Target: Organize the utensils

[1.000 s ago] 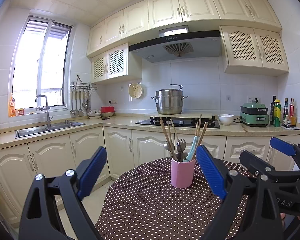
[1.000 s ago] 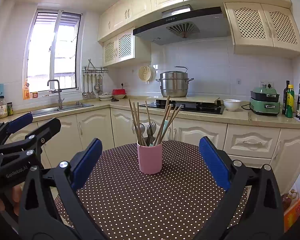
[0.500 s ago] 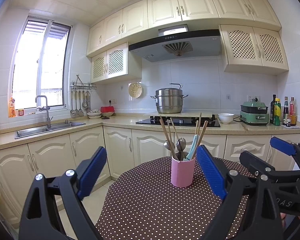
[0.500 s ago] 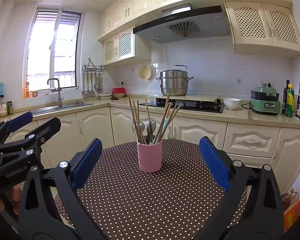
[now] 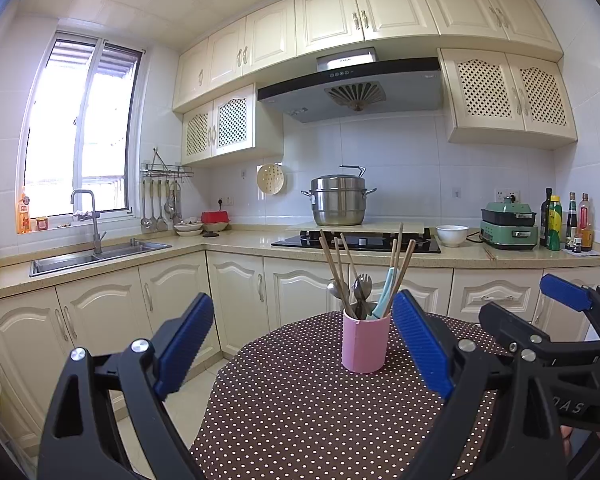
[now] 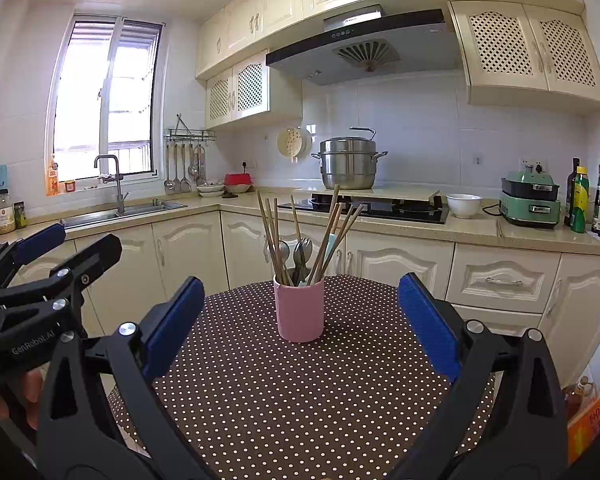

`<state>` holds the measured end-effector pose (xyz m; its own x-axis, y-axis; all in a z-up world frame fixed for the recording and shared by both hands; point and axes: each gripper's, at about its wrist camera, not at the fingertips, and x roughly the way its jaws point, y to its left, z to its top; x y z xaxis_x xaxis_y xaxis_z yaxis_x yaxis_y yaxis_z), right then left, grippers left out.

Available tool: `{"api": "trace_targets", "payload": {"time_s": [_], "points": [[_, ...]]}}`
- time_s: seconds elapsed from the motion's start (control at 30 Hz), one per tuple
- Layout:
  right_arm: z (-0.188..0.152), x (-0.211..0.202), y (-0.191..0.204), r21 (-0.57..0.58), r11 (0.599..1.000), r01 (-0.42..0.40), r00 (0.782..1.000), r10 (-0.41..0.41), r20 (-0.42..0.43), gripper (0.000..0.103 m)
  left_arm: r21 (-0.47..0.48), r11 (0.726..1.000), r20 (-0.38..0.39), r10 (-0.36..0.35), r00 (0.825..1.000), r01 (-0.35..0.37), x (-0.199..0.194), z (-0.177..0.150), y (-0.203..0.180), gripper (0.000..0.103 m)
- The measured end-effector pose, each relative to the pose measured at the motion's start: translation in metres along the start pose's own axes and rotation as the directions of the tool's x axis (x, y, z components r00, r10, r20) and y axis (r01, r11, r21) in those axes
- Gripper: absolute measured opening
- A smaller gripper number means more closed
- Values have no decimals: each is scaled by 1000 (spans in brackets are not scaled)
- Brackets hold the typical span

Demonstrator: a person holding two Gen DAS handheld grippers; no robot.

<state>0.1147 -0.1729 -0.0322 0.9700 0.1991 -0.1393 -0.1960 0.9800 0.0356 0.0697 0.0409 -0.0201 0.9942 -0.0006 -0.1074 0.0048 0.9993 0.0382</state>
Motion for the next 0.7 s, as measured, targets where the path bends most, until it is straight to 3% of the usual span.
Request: {"api": "trace_targets", "payload": {"time_s": [0.7], "points": [[-4, 1, 0, -3, 1000, -3, 1000, 3, -4, 96, -4, 1000, -2, 1, 1000, -1, 0, -4, 2, 89]]}}
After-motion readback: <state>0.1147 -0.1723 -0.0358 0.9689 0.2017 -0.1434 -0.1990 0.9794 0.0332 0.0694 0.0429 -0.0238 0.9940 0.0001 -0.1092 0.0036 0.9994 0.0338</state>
